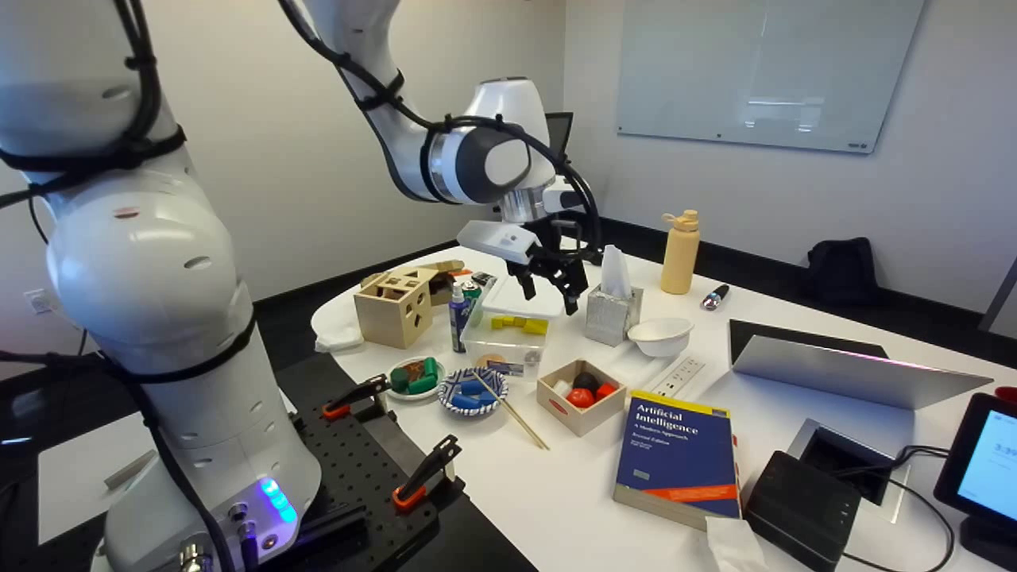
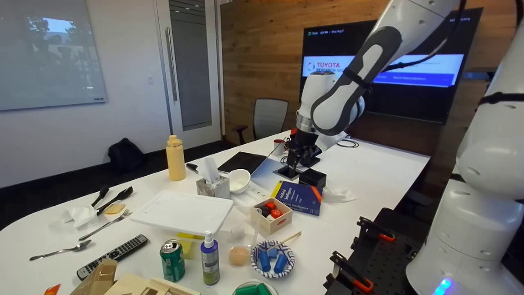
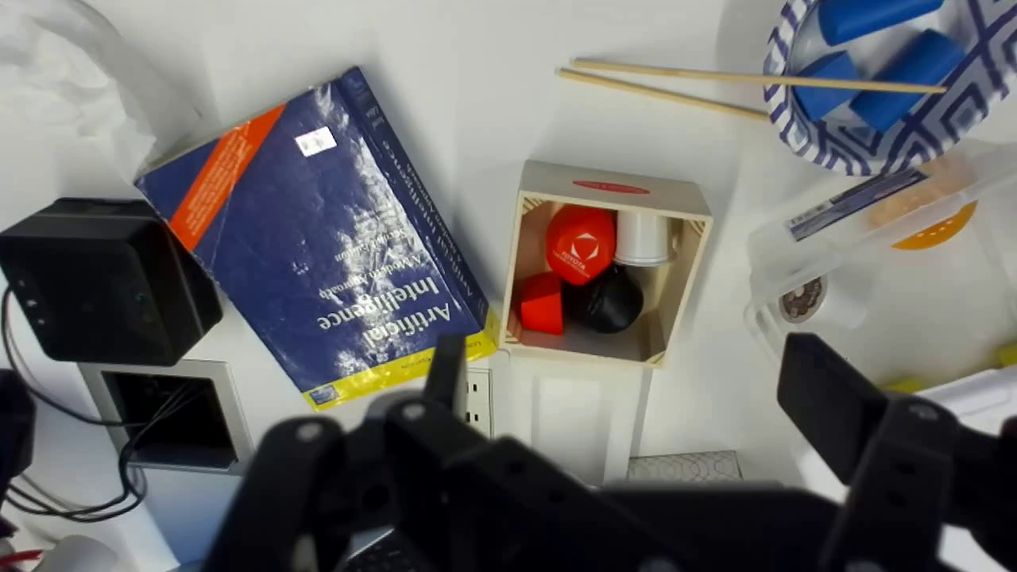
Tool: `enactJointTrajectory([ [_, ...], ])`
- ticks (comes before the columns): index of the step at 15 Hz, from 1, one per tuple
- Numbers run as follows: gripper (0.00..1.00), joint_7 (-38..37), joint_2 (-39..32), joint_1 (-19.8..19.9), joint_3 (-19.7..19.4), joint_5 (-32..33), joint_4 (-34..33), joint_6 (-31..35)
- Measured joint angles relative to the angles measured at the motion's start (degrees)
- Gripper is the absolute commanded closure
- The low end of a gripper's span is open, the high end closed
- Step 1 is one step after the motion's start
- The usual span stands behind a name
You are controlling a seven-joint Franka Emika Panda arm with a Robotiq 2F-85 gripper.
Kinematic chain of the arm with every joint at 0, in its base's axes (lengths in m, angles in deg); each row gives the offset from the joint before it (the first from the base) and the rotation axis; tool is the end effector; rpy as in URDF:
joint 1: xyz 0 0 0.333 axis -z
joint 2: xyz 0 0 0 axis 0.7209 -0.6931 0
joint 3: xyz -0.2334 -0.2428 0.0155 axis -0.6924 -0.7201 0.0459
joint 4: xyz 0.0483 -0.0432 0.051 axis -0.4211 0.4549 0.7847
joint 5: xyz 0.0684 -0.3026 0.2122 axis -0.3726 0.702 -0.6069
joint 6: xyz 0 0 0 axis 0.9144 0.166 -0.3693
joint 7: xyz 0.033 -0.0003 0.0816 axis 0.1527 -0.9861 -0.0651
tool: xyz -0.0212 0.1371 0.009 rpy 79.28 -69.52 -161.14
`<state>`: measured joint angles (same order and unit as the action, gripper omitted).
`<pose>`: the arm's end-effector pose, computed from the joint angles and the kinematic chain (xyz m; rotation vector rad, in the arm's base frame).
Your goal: Remove the black object from the box and put it in the clear container on the left.
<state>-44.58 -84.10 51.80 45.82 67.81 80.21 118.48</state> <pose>0.4212 -0.0747 0.2760 3.0160 -0.0208 0.3117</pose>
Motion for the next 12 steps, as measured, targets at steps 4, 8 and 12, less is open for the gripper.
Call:
enactJointTrajectory([
  [4, 0.0, -1.1, -15.4, 0.5, -0.2, -1.0, -9.8, 4.7],
  [8, 0.0, -1.0, -28.0, 0.2, 0.1, -5.7, -20.1, 5.2],
  [12, 0.0, -1.0, -35.1, 0.1, 0.3, -9.0, -26.0, 5.2],
])
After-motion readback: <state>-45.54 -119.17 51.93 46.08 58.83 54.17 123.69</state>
